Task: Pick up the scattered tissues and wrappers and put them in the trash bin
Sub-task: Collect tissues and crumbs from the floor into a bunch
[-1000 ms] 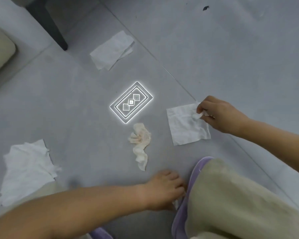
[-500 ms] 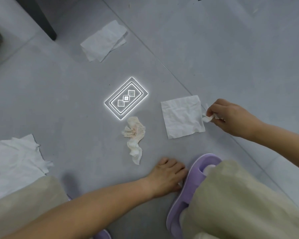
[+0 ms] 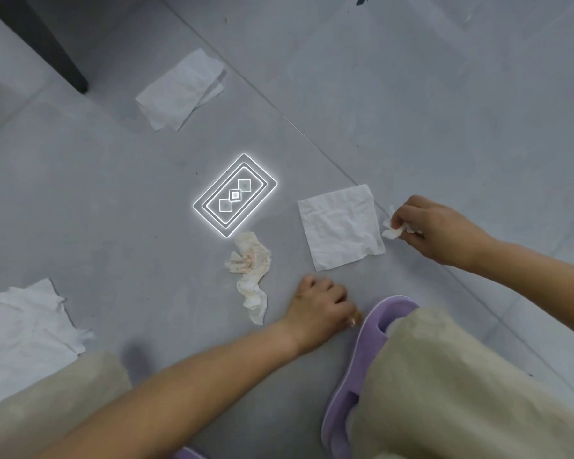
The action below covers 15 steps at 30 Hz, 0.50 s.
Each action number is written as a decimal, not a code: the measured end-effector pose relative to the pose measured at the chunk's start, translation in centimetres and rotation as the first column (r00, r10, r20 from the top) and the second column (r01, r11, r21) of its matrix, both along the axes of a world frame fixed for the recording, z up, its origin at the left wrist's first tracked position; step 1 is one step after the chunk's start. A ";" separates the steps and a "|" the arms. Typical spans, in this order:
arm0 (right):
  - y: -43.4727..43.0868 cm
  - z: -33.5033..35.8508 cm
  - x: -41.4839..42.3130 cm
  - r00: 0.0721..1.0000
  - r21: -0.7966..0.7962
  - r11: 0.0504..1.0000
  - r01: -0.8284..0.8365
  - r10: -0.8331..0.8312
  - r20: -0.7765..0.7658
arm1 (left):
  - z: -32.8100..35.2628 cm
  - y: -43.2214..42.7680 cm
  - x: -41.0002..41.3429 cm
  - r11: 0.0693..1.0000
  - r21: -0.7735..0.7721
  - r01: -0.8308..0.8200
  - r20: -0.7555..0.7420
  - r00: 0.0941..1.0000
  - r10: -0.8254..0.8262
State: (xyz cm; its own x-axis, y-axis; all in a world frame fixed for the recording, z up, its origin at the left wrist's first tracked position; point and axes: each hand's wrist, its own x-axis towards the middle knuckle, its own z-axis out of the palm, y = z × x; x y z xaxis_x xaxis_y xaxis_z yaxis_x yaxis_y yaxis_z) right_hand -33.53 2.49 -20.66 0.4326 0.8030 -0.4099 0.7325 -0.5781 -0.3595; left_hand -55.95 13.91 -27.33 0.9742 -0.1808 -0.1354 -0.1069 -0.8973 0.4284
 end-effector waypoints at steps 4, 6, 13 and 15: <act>1.6 -0.4 0.2 1.000 -0.010 1.000 -0.008 0.007 -0.028 | 0.3 4.6 0.5 0.994 0.006 -0.105 0.039 0.994 0.105; 2.8 -0.3 -0.4 0.997 -0.002 1.000 -0.029 0.029 -0.068 | 0.4 6.4 0.2 0.993 0.009 -0.120 0.053 0.991 0.119; 5.9 -1.3 -7.0 0.895 0.053 0.944 -0.325 0.325 -0.307 | 1.5 9.9 -0.8 0.993 0.049 -0.108 -0.097 0.989 0.113; 6.8 -2.3 -8.5 0.848 0.010 0.881 -0.473 0.458 -0.267 | 2.2 11.2 -0.5 0.991 0.070 -0.117 -0.170 0.977 0.127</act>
State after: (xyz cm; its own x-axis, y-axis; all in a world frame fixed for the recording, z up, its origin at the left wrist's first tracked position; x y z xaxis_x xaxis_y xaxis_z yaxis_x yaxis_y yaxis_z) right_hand -42.03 9.31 -22.94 -0.1110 0.8576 -0.5022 0.8080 -0.2163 -0.5480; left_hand -56.44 25.09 -25.13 0.9490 -0.0484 -0.3117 0.0765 -0.9233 0.3763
